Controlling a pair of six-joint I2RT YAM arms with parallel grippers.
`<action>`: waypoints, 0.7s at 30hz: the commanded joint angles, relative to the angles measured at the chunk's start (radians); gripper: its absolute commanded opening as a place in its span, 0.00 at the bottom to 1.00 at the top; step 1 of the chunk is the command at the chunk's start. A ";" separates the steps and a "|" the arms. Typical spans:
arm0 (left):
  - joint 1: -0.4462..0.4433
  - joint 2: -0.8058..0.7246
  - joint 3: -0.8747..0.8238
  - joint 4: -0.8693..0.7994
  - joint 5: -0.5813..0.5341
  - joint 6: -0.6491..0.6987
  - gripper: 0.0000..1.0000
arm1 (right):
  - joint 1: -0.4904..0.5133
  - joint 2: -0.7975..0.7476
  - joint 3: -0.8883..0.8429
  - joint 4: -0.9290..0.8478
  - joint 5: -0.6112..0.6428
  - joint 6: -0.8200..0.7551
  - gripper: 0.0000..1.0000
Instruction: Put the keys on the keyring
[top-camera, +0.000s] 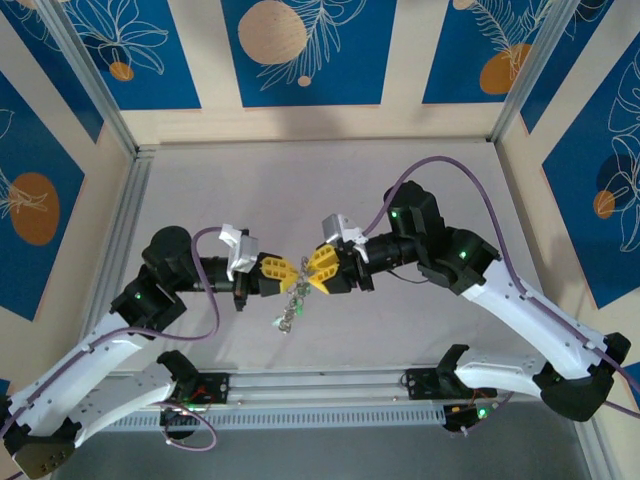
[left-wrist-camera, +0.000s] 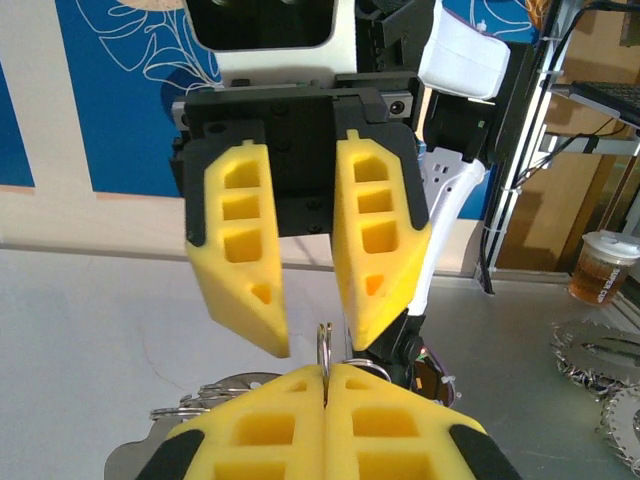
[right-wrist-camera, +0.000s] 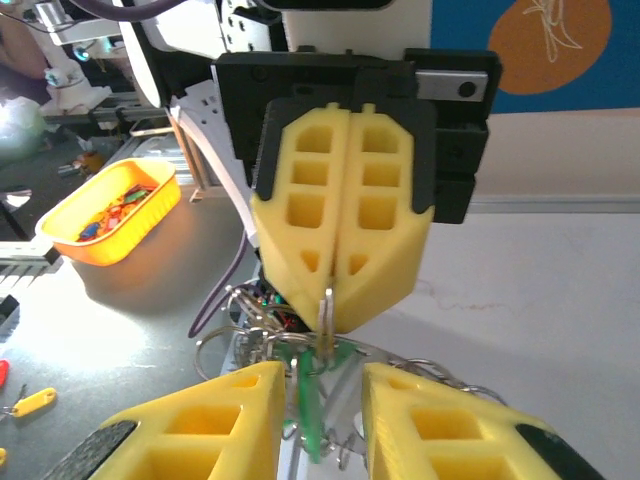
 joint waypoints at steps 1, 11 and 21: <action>-0.005 -0.017 0.021 0.049 -0.008 0.013 0.00 | 0.007 -0.017 -0.022 0.010 -0.055 0.022 0.27; -0.004 -0.029 0.013 0.035 -0.007 0.022 0.00 | 0.008 0.025 -0.044 0.061 -0.096 0.063 0.27; -0.005 -0.021 0.022 0.025 -0.001 0.026 0.00 | 0.009 0.021 -0.065 0.134 -0.096 0.085 0.26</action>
